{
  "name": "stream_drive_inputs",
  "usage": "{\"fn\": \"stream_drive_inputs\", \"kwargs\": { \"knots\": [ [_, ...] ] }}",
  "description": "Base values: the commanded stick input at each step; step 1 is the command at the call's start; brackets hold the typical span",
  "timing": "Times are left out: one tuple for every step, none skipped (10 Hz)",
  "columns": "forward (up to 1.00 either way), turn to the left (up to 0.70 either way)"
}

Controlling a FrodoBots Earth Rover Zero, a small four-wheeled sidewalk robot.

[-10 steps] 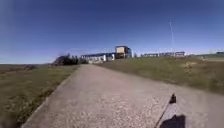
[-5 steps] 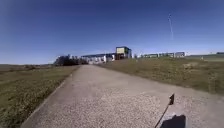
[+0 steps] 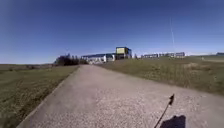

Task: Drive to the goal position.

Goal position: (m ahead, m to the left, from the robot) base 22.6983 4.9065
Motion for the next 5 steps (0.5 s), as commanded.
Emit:
{"fn": "stream_drive_inputs", "kwargs": {
  "knots": [
    [1.0, 0.16],
    [1.0, 0.4],
    [1.0, 0.4],
    [1.0, 0.4],
    [1.0, 0.4]
  ]
}}
